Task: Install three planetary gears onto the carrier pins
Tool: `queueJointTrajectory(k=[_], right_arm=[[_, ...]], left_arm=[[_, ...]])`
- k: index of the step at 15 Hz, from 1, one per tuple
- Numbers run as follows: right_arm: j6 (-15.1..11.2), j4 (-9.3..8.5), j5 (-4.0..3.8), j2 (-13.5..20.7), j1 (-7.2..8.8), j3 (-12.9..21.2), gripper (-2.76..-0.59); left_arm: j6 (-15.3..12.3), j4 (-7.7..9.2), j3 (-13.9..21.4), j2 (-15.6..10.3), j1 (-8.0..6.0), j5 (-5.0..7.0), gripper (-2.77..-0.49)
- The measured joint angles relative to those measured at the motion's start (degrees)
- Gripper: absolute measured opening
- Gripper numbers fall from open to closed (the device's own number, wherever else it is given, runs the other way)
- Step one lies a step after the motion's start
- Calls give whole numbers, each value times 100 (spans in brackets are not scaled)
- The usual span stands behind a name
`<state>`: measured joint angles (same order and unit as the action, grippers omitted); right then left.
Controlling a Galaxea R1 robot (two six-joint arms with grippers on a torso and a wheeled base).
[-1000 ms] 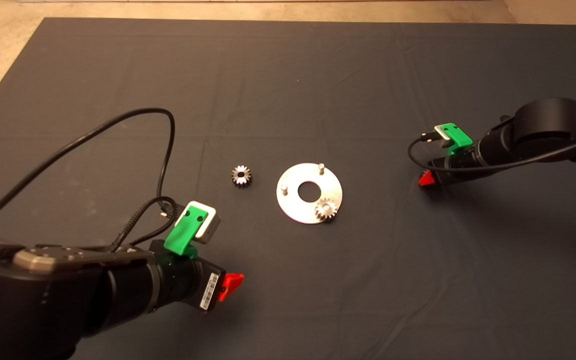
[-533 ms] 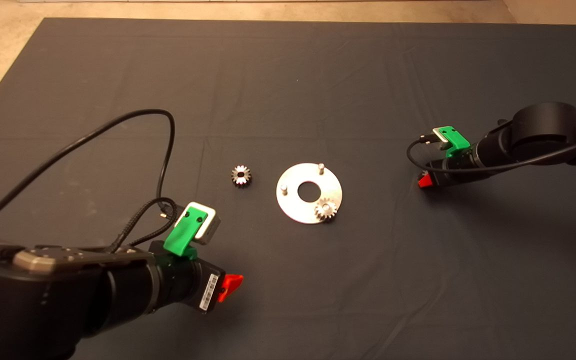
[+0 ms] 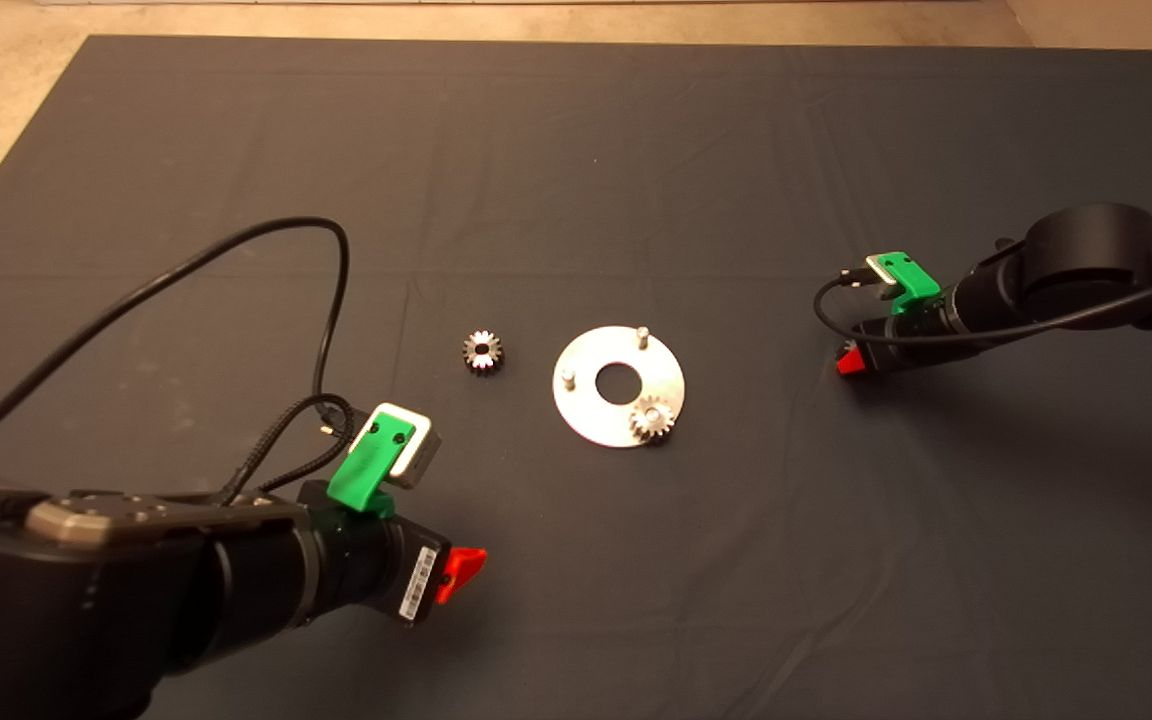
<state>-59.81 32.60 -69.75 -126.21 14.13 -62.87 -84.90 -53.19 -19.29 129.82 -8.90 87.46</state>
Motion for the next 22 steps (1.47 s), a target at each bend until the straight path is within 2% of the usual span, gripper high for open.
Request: queueJointTrajectory(k=[11, 22], right_arm=[[3, -5, -20, 0, 1, 41, -250], [5, -11, 10, -33, 36, 391, -251]], left_arm=[[0, -20, 0, 0, 15, 0, -90], [0, -22, 0, 0, 15, -2, -90]])
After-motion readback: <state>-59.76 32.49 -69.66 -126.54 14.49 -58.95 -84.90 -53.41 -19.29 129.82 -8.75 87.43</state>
